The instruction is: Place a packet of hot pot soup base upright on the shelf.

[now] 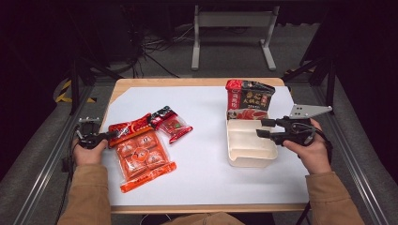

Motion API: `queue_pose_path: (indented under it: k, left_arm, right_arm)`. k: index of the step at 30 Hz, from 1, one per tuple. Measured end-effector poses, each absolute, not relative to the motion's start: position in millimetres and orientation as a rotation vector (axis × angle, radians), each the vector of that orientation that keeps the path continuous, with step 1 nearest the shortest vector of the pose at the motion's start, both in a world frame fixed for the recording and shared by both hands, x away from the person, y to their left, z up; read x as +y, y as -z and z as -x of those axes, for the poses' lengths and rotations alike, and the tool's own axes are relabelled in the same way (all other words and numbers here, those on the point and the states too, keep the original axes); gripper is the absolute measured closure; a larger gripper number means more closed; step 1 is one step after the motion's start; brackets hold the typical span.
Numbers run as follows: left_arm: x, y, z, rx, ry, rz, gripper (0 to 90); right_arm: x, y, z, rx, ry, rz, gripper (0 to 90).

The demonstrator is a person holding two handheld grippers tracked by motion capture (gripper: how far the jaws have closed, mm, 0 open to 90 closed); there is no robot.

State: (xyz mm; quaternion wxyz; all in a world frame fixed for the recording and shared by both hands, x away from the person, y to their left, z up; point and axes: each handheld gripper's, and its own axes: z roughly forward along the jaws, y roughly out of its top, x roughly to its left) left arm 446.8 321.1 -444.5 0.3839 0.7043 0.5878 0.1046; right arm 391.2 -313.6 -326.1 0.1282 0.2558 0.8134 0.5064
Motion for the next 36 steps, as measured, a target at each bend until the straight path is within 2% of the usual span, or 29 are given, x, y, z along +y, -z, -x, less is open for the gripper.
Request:
queue_pose_path:
  k: [5, 19, 28, 36]
  left_arm:
    - [324, 440, -444, 1.480, -0.265, -1.758, 90.0]
    - [322, 407, -426, 1.480, -0.392, -1.710, 90.0]
    - [330, 396, -415, 1.497, -0.425, -1.650, 90.0]
    - [327, 380, -406, 1.444, -0.463, -1.626, 90.0]
  right_arm:
    - [-316, 326, -391, 2.359, -1.476, -0.749, 50.5]
    - [-316, 324, -391, 2.349, -1.493, -0.748, 50.9]
    - [-316, 323, -391, 2.347, -1.504, -0.742, 51.1]
    - [-316, 322, -390, 2.340, -1.512, -0.734, 51.2]
